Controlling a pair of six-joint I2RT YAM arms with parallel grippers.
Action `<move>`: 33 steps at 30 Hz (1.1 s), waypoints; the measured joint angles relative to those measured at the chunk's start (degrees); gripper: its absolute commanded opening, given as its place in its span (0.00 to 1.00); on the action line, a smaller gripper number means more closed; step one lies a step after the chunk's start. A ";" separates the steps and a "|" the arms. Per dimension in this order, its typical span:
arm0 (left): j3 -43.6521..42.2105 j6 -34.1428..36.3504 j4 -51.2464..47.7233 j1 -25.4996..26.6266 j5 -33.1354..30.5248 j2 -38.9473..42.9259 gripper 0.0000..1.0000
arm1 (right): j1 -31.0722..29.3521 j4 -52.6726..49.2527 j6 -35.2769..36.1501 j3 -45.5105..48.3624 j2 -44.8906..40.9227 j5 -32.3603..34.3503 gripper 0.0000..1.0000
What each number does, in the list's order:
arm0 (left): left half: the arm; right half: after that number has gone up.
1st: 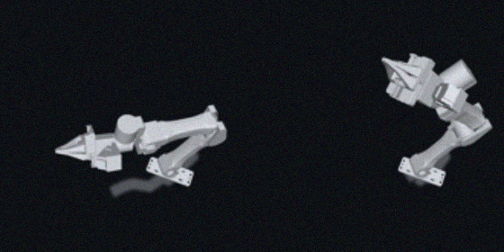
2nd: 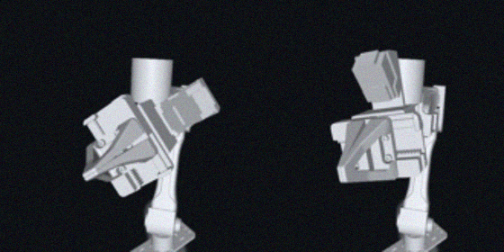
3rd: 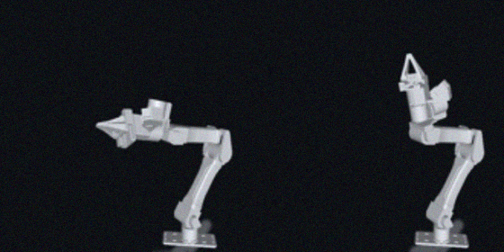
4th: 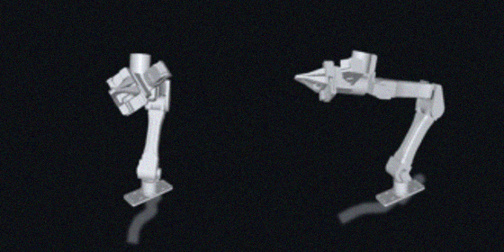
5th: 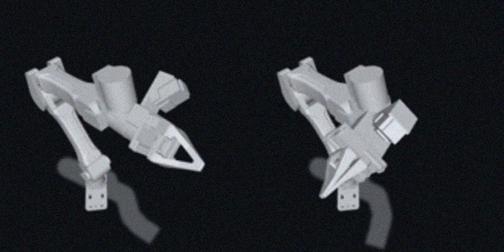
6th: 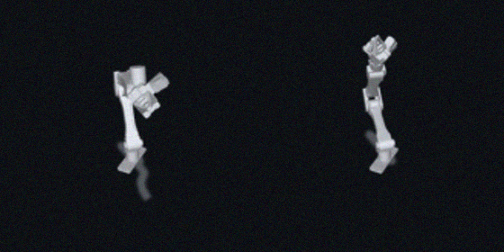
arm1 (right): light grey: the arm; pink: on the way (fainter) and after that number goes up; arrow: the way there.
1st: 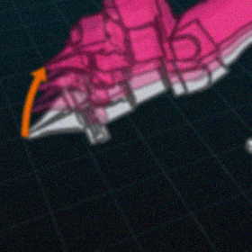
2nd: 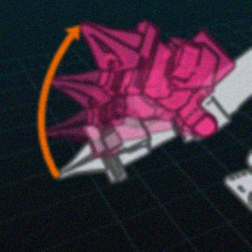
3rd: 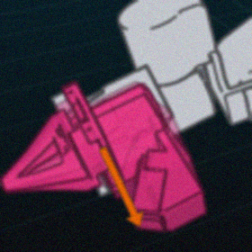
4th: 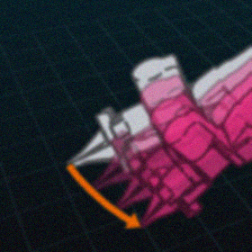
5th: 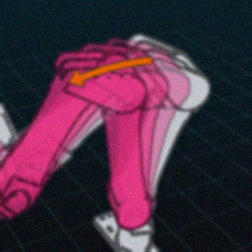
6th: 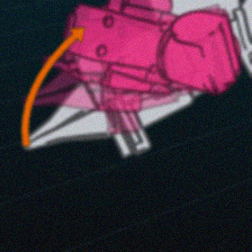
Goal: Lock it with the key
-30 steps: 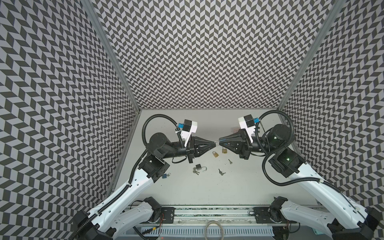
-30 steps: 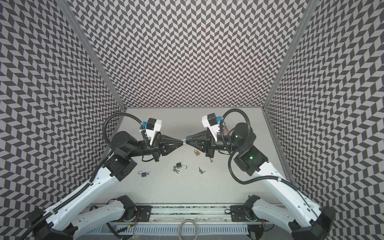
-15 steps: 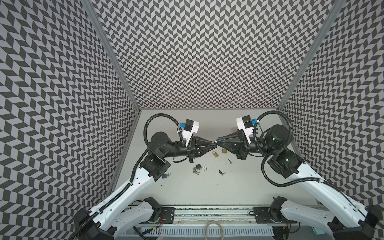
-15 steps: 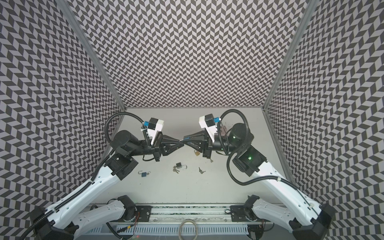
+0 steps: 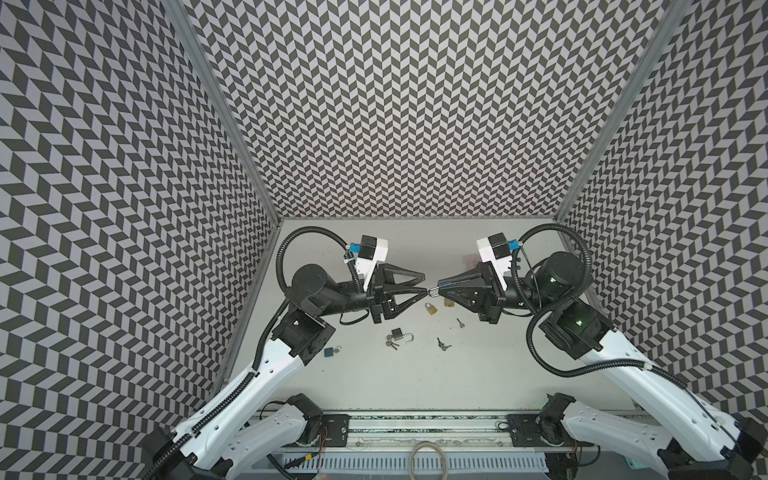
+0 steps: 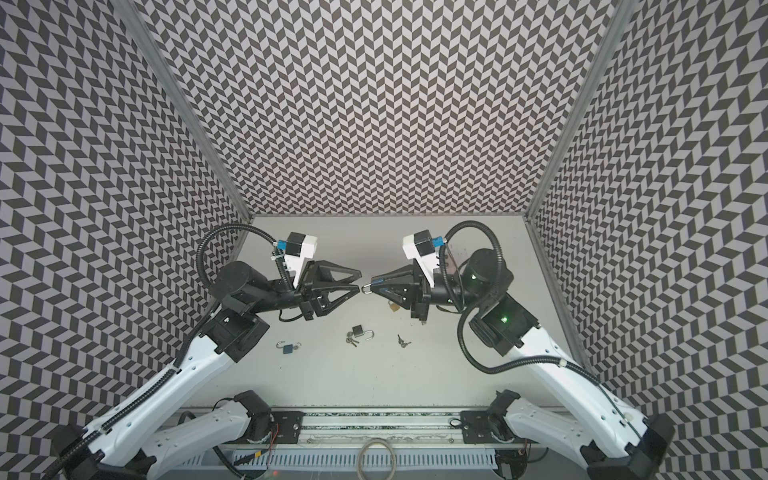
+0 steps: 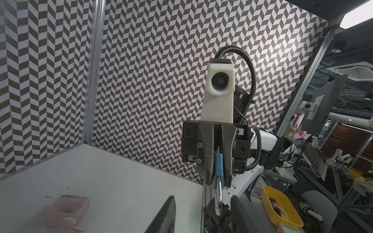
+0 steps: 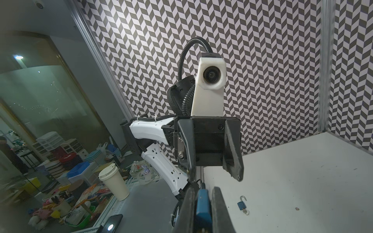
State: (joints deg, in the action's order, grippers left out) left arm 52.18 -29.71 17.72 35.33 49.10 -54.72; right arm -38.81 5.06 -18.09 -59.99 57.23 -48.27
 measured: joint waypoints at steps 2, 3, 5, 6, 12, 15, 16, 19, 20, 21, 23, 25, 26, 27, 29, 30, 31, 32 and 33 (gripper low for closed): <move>0.00 0.04 0.24 0.20 0.00 -0.42 0.41 | 0.00 0.04 -0.02 0.00 0.00 0.00 0.00; 0.00 0.07 0.28 0.48 0.00 -0.70 0.41 | 0.00 0.02 -0.07 0.00 0.02 0.00 0.00; 0.00 0.09 0.31 1.46 0.00 -1.20 0.38 | 0.00 0.07 -0.24 0.00 0.07 -0.02 0.00; 0.00 0.07 0.31 1.95 0.00 -1.49 0.36 | 0.00 0.09 -0.37 0.00 0.09 -0.04 0.00; 0.02 0.39 0.66 2.97 0.02 -2.29 0.21 | 0.00 0.11 -0.66 0.15 0.11 -0.20 0.00; 0.11 0.04 0.96 2.99 0.04 -2.29 0.02 | 0.02 0.09 -1.01 0.17 0.26 -0.17 0.00; 0.13 0.09 1.07 3.15 0.04 -2.27 0.00 | 0.11 0.13 -1.05 0.17 0.37 -0.09 0.00; 0.17 0.50 1.18 3.28 0.04 -2.25 0.00 | 0.11 0.37 -1.03 0.17 0.42 -0.11 0.01; 0.17 0.50 1.16 3.28 0.02 -2.23 0.00 | 0.13 0.35 -0.98 0.17 0.42 -0.11 0.14; 0.17 0.50 1.16 3.28 0.04 -2.23 0.00 | 0.13 0.26 -1.09 0.17 0.39 -0.02 0.36; 0.17 0.50 1.16 3.28 0.00 -2.23 0.00 | 0.11 0.04 -0.90 0.17 0.26 0.28 0.54; 0.17 0.48 1.16 3.28 0.00 -2.23 0.00 | 0.13 0.07 -0.61 0.39 -0.17 0.70 0.57; 0.17 0.48 1.16 3.28 0.00 -2.23 0.00 | 0.13 0.04 -0.44 0.52 -0.46 0.90 0.57; 0.17 0.48 1.16 3.28 0.00 -2.23 0.00 | 0.26 0.00 -0.35 0.61 -0.76 1.03 0.57; 0.17 0.46 1.18 3.28 0.00 -2.23 0.00 | 0.39 -0.04 -0.31 0.63 -1.20 1.33 0.56; 0.17 0.46 1.18 3.28 0.02 -2.23 0.00 | 0.44 -0.07 -0.26 0.63 -1.38 1.46 0.55; 0.17 0.46 1.18 3.28 0.02 -2.23 0.00 | 0.48 -0.09 -0.15 0.63 -1.46 1.60 0.53; 0.17 0.46 1.18 3.28 0.02 -2.23 0.00 | 0.50 -0.13 -0.13 0.63 -1.51 1.66 0.52; 0.17 0.46 1.18 3.28 0.02 -2.21 0.00 | 0.55 -0.31 -0.07 0.63 -1.51 1.81 0.51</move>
State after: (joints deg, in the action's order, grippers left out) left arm 52.36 -29.26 18.90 38.61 49.12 -56.93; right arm -38.26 4.75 -18.15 -59.35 55.72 -46.46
